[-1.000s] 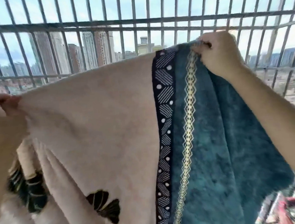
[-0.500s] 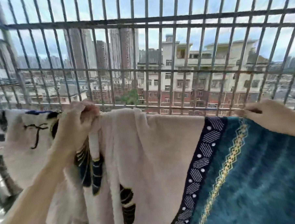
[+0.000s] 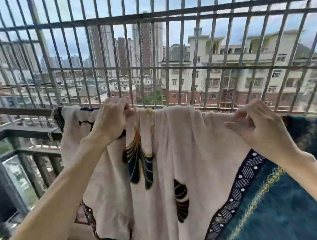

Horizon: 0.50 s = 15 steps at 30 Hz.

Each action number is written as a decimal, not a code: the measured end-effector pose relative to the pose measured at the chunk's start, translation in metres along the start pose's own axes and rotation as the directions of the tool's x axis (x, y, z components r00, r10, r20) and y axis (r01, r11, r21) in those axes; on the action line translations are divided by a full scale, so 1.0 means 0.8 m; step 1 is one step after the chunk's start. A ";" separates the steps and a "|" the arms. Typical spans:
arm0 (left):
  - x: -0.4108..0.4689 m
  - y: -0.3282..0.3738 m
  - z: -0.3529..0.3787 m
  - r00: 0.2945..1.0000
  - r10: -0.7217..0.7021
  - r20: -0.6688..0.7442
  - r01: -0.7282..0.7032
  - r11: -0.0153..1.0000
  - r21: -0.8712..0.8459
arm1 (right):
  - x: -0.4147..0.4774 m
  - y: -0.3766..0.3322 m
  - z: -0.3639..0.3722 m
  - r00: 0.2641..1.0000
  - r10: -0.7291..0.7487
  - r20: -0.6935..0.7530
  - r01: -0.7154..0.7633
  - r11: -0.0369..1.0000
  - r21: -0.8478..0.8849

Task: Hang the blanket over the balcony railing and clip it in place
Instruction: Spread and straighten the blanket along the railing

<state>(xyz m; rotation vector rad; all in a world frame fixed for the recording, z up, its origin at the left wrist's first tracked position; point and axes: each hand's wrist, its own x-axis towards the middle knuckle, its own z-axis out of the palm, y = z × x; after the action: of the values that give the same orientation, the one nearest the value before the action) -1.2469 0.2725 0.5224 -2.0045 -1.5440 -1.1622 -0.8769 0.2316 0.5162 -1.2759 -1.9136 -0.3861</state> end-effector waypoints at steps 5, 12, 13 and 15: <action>-0.043 0.001 0.009 0.996 -0.089 -0.024 0.090 0.992 0.084 | -0.031 -0.057 0.061 0.937 0.233 0.260 -0.188 0.964 -0.186; -0.076 0.026 0.017 0.985 -0.117 -0.130 0.093 0.979 -0.179 | -0.011 -0.064 0.101 0.886 0.261 0.382 -0.133 0.935 -0.330; -0.088 0.041 0.022 0.986 -0.111 -0.128 0.080 0.972 -0.221 | -0.013 -0.063 0.104 0.884 0.269 0.383 -0.136 0.931 -0.339; -0.115 0.077 0.035 0.990 -0.103 -0.093 0.081 0.973 -0.215 | -0.012 -0.058 0.111 0.903 0.261 0.340 -0.117 0.914 -0.389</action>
<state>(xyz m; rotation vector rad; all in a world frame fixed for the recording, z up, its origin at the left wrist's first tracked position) -1.1858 0.2133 0.4463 -1.9831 -1.5315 -1.4995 -0.9553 0.2601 0.4593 -1.8882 -2.0734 -0.4188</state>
